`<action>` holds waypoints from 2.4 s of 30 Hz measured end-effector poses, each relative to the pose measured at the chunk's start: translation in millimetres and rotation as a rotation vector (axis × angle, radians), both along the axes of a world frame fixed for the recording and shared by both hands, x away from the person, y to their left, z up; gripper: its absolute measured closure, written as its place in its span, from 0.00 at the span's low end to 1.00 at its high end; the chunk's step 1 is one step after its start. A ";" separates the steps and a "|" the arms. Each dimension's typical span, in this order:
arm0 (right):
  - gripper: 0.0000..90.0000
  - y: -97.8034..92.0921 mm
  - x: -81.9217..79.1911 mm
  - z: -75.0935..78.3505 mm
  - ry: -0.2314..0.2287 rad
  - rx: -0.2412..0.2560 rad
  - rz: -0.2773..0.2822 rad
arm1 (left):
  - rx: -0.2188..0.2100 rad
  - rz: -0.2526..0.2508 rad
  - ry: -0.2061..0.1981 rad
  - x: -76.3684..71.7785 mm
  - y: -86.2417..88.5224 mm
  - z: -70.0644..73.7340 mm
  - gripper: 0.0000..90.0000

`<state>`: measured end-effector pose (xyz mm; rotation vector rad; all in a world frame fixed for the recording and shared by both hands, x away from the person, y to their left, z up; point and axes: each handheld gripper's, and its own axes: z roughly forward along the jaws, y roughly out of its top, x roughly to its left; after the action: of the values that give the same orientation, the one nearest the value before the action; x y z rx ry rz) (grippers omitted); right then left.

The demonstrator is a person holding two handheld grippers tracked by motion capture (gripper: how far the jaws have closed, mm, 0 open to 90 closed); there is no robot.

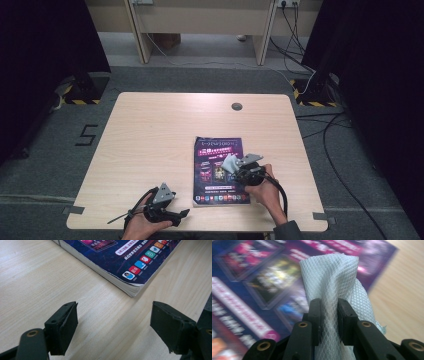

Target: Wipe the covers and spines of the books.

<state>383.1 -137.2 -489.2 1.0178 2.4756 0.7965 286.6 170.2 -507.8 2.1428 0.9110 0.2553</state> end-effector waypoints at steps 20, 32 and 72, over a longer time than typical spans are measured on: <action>0.84 87.9 -49.6 -2.1 0.026 0.043 0.282 | 0.004 0.056 -0.021 6.6 14.3 6.5 0.24; 0.84 96.7 -64.6 -2.4 0.028 0.045 0.334 | 0.004 0.097 -0.018 9.7 22.9 7.8 0.24; 0.84 14.7 -57.2 -1.9 0.030 0.050 0.135 | -0.005 0.082 -0.043 9.2 11.8 8.3 0.24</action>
<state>325.8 -122.4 -491.1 0.8935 2.5841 0.8944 295.9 182.0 -499.5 2.0902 0.9753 0.3383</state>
